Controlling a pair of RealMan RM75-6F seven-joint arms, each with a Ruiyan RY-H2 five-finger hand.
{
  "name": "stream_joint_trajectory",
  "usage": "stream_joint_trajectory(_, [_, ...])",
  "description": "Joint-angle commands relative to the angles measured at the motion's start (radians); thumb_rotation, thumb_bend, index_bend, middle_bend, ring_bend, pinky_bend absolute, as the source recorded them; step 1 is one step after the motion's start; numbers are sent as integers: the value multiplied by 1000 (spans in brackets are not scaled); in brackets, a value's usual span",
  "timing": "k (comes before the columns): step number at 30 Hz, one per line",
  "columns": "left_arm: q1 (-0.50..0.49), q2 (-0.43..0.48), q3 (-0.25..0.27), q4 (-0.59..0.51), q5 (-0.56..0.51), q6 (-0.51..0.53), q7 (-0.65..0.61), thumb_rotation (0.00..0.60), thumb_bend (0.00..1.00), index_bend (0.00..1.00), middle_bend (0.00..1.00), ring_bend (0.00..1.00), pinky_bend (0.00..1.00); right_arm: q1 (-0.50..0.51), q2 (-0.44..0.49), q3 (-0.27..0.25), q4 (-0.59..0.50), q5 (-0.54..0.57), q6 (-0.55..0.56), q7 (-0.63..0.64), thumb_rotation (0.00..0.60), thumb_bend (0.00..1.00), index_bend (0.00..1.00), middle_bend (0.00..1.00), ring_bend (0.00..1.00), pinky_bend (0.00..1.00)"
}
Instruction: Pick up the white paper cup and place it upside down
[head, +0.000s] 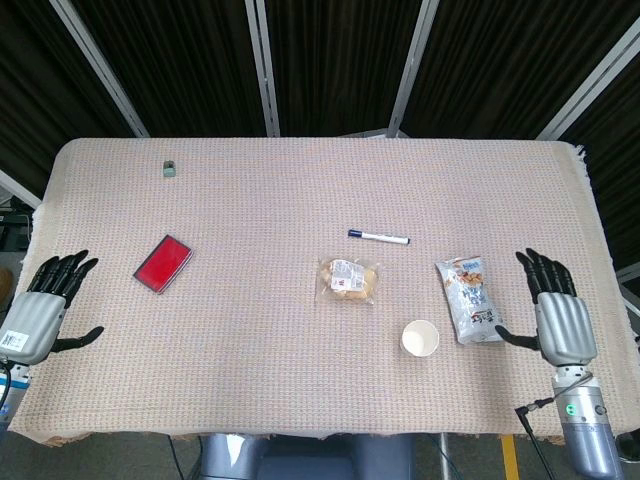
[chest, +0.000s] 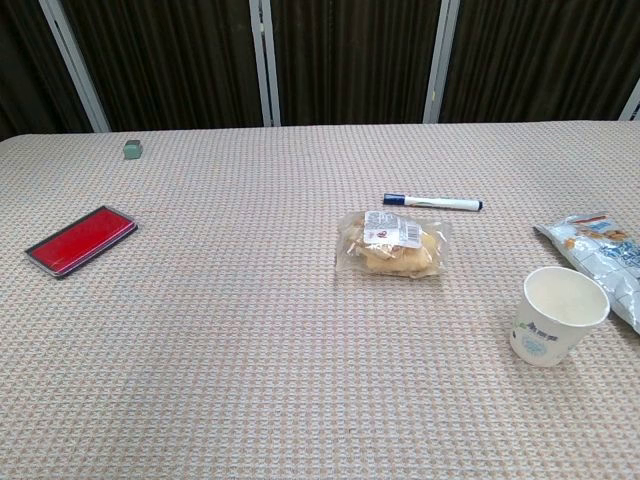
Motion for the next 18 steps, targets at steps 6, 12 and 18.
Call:
stream_joint_trajectory(6, [2,-2,1,1,1,5,2,600,131,0,0,0,0,33,159,-81,-203,-125,-193,140,600,0,144,0,0,0])
stream_joint_trajectory(12, [3,-3,1,1,1,6,4,600,134,0,0,0,0,88,125,-93,-194,-93,-279,93,600,0,153,0,0,0])
stream_joint_trajectory(18, [2,-2,1,0,0,4,4,600,133,0,0,0,0,134,58,-95,-159,-2,-319,-6,600,0,164,0,0,0])
